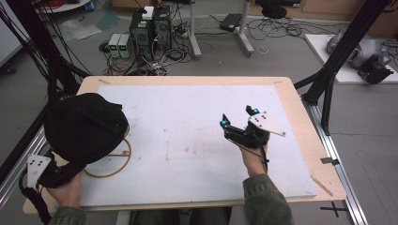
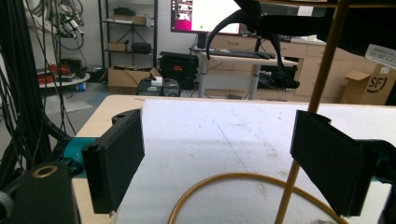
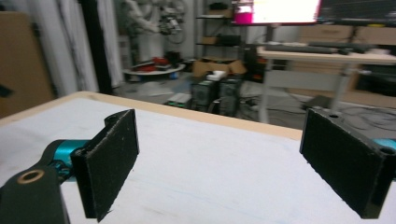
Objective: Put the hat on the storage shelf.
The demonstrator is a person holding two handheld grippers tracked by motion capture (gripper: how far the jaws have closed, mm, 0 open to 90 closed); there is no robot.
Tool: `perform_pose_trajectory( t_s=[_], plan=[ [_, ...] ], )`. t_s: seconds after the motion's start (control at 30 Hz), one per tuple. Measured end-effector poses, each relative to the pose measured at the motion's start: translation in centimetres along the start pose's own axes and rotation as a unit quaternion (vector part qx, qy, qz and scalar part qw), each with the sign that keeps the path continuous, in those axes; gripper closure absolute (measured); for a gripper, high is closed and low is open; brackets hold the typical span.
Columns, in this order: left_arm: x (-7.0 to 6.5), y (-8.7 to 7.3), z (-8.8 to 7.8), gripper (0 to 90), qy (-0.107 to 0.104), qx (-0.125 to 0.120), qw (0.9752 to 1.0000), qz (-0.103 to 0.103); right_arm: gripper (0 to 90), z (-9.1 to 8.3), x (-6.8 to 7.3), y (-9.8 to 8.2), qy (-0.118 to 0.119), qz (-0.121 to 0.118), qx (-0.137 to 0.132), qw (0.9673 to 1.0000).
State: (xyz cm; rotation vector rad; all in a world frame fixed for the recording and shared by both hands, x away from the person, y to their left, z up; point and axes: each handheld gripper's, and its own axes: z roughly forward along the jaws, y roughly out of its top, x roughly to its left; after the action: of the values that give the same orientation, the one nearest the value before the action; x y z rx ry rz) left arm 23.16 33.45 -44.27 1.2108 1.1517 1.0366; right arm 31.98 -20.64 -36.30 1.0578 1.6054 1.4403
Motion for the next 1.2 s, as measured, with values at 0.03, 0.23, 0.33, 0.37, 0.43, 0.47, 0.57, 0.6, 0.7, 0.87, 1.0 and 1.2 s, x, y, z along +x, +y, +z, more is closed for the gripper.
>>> perform_pose_trajectory(
  t_s=[0.03, 0.23, 0.33, 0.37, 0.43, 0.47, 0.57, 0.6, 0.7, 0.87, 1.0, 1.2],
  plan=[
    [0.0, 0.0, 0.0, 17.9, 0.000, 0.000, 1.0000, 0.000, 10.9, 0.0, 0.0, 0.0, 0.000, 0.000, 0.000, 1.0000],
    [-0.4, 0.0, 0.1, 17.9, -0.004, 0.000, 1.0000, 0.003, 10.9, -1.8, -2.6, -1.2, -0.039, 0.018, 0.000, 0.9991],
    [-0.5, 0.0, 0.2, 17.9, -0.005, 0.000, 1.0000, 0.005, 11.0, -2.7, -4.1, -1.8, -0.062, 0.023, -0.002, 0.9978],
    [-0.5, 0.0, 0.2, 17.9, -0.004, 0.001, 1.0000, 0.006, 11.0, -2.7, -4.1, -1.8, -0.062, 0.023, -0.002, 0.9978],
    [-0.5, 0.0, 0.2, 17.9, -0.003, 0.001, 1.0000, 0.004, 10.9, -3.3, -4.8, -2.2, -0.071, 0.034, 0.000, 0.9969],
    [-0.5, 0.0, 0.1, 17.9, -0.002, 0.001, 1.0000, 0.005, 10.9, -3.3, -4.8, -2.2, -0.071, 0.034, 0.000, 0.9969],
    [-0.4, 0.0, 0.1, 17.9, 0.000, -0.001, 1.0000, 0.003, 11.0, -3.7, -5.4, -2.8, -0.078, 0.037, -0.004, 0.9963],
    [-0.3, 0.0, 0.1, 17.9, 0.000, -0.001, 1.0000, 0.003, 11.0, -3.9, -5.7, -3.3, -0.086, 0.039, -0.002, 0.9955],
    [-0.3, 0.0, 0.1, 17.9, 0.001, -0.001, 1.0000, 0.002, 11.0, -4.1, -6.1, -4.1, -0.098, 0.040, 0.004, 0.9944],
    [-0.3, 0.0, 0.1, 17.9, 0.002, -0.001, 1.0000, 0.001, 11.0, -4.7, -7.2, -5.9, -0.124, 0.048, 0.008, 0.9911],
    [-0.3, 0.0, 0.0, 17.9, 0.001, -0.001, 1.0000, 0.000, 11.0, -5.3, -8.2, -7.1, -0.145, 0.052, 0.010, 0.9881],
    [-0.4, 0.0, 0.1, 17.9, -0.001, 0.000, 1.0000, 0.001, 11.0, -6.0, -8.9, -7.7, -0.157, 0.054, 0.008, 0.9862]
  ],
)
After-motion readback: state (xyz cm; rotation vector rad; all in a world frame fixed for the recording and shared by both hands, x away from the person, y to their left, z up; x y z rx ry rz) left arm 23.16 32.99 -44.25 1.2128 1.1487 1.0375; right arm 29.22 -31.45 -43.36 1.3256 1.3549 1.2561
